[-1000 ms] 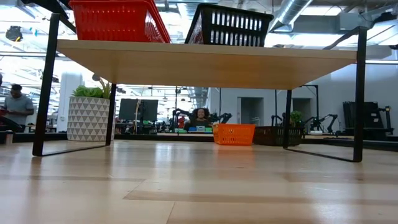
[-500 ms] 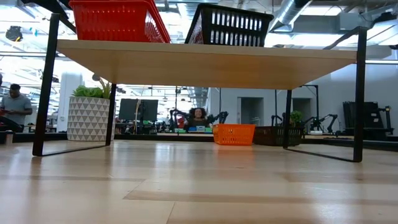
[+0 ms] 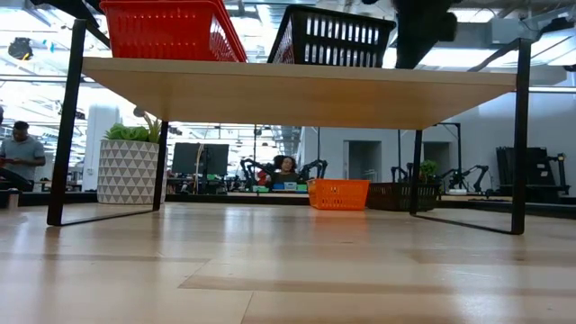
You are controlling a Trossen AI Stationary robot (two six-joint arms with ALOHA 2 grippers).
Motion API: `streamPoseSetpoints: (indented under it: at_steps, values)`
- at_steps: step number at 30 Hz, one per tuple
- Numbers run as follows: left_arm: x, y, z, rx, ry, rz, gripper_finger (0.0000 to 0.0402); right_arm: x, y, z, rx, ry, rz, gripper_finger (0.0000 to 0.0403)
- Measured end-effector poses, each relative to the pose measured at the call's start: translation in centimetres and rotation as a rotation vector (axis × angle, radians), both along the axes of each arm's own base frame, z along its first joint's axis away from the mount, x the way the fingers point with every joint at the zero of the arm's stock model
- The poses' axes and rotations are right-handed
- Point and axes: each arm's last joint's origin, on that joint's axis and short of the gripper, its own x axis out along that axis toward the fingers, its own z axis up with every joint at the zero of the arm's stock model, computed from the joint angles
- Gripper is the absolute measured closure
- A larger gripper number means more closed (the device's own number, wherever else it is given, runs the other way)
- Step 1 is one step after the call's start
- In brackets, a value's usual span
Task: Stack baskets on shelf by color
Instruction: Put the middle black bin on the shelf, then stack the top black bin on top of the other black bin on the shelf
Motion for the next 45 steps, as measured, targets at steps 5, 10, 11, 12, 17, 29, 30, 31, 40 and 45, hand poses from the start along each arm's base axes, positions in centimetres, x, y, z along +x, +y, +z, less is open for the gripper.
streamPoseSetpoints:
  at_steps: [5,10,11,12,17,29,30,31,40,45]
  values:
    - [0.0,0.0,0.0,-0.003,-0.002,0.0,0.0152,0.7,-0.2,0.3,0.021,-0.069,0.0,0.0338]
    - [0.0,0.0,0.0,-0.003,-0.002,0.0,0.0152,1.0,0.0,0.7,0.054,-0.11,0.042,0.0338]
    - [0.0,0.0,0.0,-0.003,-0.002,0.0,0.0152,0.9,0.0,0.7,0.062,-0.105,0.045,0.0338]
    - [0.0,0.0,0.0,-0.003,-0.001,0.0,0.0152,0.9,0.0,0.7,0.069,-0.101,0.049,0.0338]
    - [0.0,0.0,0.0,-0.003,-0.002,0.0,0.0152,1.2,0.1,0.8,0.067,-0.13,0.072,0.0338]
    - [0.0,0.0,0.0,-0.006,-0.004,0.001,0.0152,0.6,-0.3,1.3,0.093,-0.112,0.075,0.0338]
    - [0.0,0.0,0.0,-0.006,-0.004,0.0,0.0152,0.4,-0.5,1.9,0.096,-0.113,0.057,0.0338]
    - [0.0,0.0,0.0,-0.008,-0.006,0.001,0.0152,0.2,-0.8,2.7,0.104,-0.136,0.043,0.0338]
    - [0.0,0.0,0.0,-0.029,-0.036,0.031,0.0152,-5.0,-8.8,10.3,-0.076,-0.248,-0.313,0.0321]
    - [0.0,0.0,0.0,-0.05,-0.062,0.059,0.0152,-8.2,-14.5,9.9,-0.16,-0.077,-0.513,0.0261]
